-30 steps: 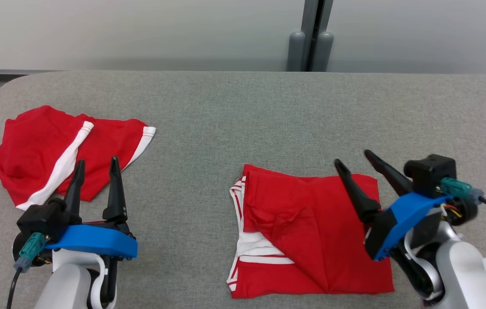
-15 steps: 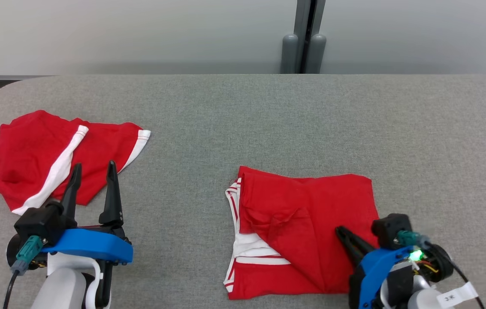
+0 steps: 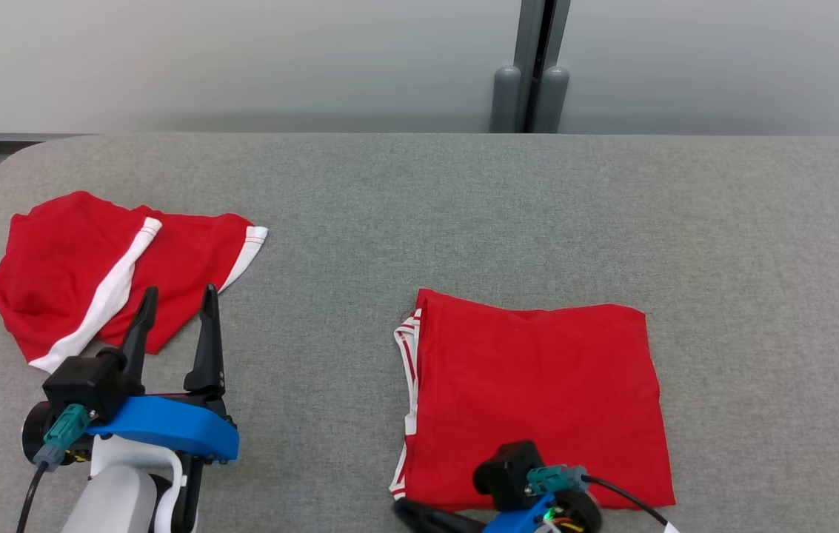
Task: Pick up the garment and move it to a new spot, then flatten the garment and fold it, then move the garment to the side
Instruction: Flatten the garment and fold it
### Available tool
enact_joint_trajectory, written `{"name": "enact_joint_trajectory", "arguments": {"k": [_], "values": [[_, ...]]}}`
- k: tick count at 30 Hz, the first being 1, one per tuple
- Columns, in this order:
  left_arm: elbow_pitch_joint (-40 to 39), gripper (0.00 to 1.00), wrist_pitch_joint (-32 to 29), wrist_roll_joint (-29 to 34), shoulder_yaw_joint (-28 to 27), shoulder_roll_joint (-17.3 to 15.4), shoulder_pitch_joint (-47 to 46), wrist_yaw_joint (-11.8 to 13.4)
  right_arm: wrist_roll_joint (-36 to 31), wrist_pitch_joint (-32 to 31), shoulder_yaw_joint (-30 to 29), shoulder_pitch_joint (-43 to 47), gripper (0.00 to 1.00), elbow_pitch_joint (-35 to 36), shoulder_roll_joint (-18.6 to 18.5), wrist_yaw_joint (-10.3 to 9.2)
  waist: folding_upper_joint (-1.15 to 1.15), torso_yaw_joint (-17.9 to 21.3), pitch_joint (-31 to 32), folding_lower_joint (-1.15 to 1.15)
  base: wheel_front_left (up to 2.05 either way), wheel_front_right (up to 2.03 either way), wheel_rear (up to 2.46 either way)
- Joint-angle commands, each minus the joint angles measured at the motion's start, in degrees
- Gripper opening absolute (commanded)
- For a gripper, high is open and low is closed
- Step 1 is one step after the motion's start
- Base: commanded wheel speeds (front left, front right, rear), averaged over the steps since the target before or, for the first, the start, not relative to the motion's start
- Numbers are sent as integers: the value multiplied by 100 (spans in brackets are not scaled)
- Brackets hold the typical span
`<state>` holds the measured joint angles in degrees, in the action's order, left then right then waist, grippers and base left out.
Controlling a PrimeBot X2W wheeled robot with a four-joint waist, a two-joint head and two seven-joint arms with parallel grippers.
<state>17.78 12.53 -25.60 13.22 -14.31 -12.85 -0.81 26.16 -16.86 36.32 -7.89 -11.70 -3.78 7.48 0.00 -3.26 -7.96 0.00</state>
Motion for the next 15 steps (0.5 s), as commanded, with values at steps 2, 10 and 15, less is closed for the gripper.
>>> {"name": "enact_joint_trajectory", "arguments": {"k": [2, 10, 15], "values": [[-41, 100, 1, -11, -38, -49, 60, 29, 355, -37, 206, 10, 0, 318, -25, 3, 0, 20, -2, 0, 0, 0, 0], [-139, 100, 77, -96, -169, -91, 161, 148, 528, 715, -533, -98, 100, 1267, -145, 3, 0, 119, 24, 0, 0, 0, 0], [-186, 100, 140, -47, -173, -93, 253, 155, -132, 1535, -1867, 77, 100, 1513, -95, 3, 0, 171, 133, 0, 0, 0, 0]]}}
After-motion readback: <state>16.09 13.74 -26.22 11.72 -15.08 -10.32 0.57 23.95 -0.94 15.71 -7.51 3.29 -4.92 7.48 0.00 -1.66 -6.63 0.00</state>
